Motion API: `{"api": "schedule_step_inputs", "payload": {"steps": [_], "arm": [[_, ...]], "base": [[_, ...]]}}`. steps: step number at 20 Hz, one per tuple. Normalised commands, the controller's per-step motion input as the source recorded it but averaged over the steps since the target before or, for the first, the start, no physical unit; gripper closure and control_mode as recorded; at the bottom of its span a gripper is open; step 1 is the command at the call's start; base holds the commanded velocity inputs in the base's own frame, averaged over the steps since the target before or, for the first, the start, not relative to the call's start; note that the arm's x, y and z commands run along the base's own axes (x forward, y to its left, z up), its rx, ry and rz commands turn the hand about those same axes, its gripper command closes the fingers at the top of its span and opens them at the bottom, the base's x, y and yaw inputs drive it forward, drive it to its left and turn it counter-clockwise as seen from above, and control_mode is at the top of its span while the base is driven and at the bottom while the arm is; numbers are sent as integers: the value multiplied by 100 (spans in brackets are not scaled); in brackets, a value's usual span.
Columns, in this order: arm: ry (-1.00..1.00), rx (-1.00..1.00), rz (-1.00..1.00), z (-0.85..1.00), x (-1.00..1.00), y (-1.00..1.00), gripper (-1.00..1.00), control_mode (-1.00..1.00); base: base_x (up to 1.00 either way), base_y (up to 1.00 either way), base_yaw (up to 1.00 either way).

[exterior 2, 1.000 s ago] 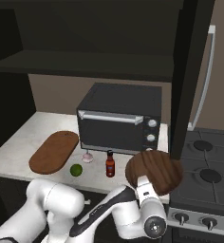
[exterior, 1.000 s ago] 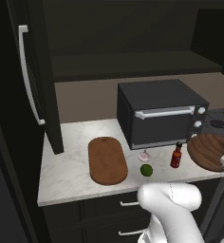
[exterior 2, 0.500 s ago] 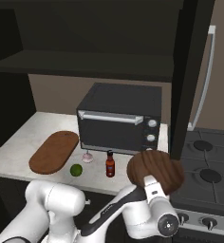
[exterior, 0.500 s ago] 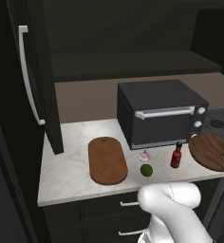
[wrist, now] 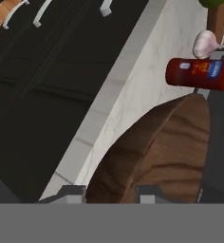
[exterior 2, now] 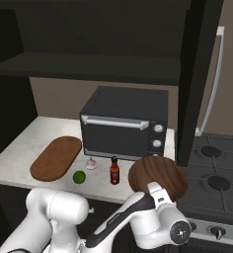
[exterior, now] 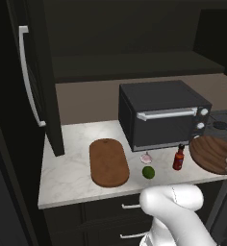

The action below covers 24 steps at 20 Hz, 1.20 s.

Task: Open the cabinet. Place the bowl and condiment on the counter. Then place the lime and garlic on the cutting board.

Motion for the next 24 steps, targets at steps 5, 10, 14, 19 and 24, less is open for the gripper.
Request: {"api": "schedule_step_inputs", "payload": {"steps": [5, 10, 14, 19, 24], "arm": [[-3, 0, 9, 0, 0, 11, -100, -100], [-5, 0, 6, 0, 0, 2, -100, -100], [-10, 0, 1, 8, 0, -1, -100, -100], [-14, 0, 0, 25, -7, -2, -100, -100], [-14, 0, 0, 31, -12, 0, -100, -100]], "base": [[0, 0, 0], [0, 0, 0], [0, 0, 0], [0, 0, 0], [0, 0, 0]]}}
